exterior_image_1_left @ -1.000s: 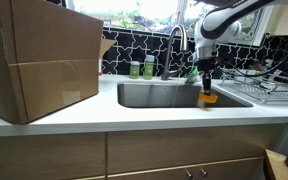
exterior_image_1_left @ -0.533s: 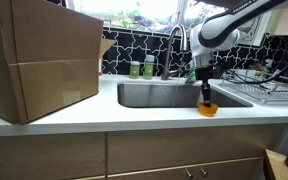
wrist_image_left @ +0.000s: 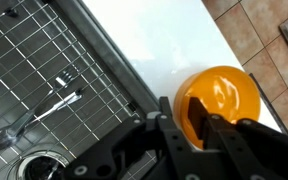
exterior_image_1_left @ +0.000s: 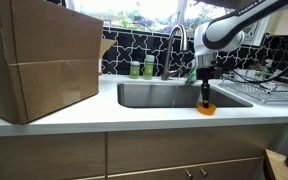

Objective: Open the faucet then place the orange bowl under the faucet and set it back down on the counter

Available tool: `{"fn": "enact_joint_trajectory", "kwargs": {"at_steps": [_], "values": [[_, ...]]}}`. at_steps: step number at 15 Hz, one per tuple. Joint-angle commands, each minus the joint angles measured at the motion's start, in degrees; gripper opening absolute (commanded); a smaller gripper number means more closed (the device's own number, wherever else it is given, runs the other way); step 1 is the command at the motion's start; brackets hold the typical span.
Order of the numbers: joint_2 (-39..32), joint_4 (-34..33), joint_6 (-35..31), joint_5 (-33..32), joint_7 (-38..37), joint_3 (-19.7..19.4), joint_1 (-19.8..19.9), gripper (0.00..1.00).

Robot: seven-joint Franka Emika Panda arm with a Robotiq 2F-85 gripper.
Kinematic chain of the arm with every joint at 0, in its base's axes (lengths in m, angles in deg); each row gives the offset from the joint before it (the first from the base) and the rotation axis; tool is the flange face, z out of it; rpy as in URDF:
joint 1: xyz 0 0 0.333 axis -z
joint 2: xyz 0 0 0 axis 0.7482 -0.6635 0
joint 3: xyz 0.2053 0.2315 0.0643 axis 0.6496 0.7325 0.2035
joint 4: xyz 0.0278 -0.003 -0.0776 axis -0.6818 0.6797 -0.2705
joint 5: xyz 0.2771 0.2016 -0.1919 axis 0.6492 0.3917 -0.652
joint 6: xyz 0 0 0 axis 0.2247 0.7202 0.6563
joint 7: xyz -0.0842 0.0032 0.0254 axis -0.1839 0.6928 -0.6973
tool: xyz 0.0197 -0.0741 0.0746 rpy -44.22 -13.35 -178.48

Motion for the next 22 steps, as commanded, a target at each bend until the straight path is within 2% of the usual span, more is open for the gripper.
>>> {"fn": "enact_joint_trajectory", "kwargs": {"at_steps": [1, 6, 7, 9, 11, 14, 18, 22], "values": [[3.3, 3.0, -2.2, -0.2, 0.8, 0.1, -0.6, 0.59], [11.9, 6.9, -5.9, -1.9, 1.0, -0.4, -0.7, 0.96], [14.7, 8.3, -7.8, -2.3, -0.4, -0.5, -0.8, 1.0], [19.7, 9.7, -9.9, -1.2, -3.5, -0.9, -0.8, 1.0], [23.4, 8.7, -5.8, 1.5, -8.3, -1.7, -0.7, 1.0], [27.3, 7.6, -3.8, 0.2, -17.6, -1.8, 0.3, 1.0], [29.9, 7.5, -7.2, -1.2, -29.6, -0.5, 2.0, 1.0], [30.5, 7.3, -7.7, -1.8, -40.9, 0.4, 4.3, 1.0]]}}
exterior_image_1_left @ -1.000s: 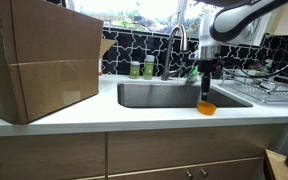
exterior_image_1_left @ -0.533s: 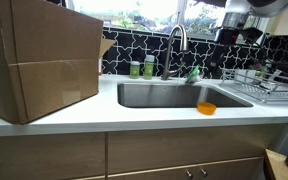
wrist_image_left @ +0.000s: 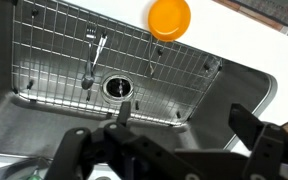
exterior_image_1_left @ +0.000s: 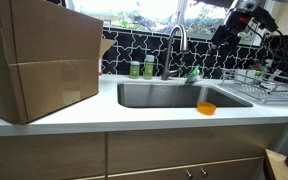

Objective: Open the faucet then place the orange bowl under the faucet and set it back down on the counter

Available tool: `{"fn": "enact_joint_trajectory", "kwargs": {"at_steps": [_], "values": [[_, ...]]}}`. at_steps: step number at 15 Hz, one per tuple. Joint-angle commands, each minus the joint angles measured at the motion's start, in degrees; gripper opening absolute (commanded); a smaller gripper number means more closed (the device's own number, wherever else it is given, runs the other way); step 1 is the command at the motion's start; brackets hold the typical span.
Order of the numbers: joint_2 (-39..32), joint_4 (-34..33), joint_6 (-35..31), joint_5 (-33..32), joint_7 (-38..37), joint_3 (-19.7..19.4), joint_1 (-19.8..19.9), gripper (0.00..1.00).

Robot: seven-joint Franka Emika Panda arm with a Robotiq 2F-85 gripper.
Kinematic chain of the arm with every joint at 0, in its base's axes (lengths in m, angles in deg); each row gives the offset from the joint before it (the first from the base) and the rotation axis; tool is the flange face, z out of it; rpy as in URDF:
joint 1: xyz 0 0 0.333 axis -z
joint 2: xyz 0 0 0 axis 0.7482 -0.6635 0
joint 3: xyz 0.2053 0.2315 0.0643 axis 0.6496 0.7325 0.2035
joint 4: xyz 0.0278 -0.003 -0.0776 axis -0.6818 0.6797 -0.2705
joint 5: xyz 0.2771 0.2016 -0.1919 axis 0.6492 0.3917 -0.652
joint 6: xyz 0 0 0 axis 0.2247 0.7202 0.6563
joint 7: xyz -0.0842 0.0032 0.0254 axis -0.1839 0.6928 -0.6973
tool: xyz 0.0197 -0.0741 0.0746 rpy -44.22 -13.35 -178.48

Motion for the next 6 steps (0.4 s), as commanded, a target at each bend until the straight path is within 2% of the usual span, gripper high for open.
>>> {"fn": "enact_joint_trajectory", "kwargs": {"at_steps": [1, 3, 6], "values": [[1.2, 1.4, -1.7, -1.9, -10.3, 1.3, 2.9, 1.0], [0.1, -0.1, -0.6, -0.6, -6.7, 0.2, 1.5, 1.0], [0.1, -0.1, -1.0, -0.6, -7.7, 0.2, 1.8, 1.0]]}}
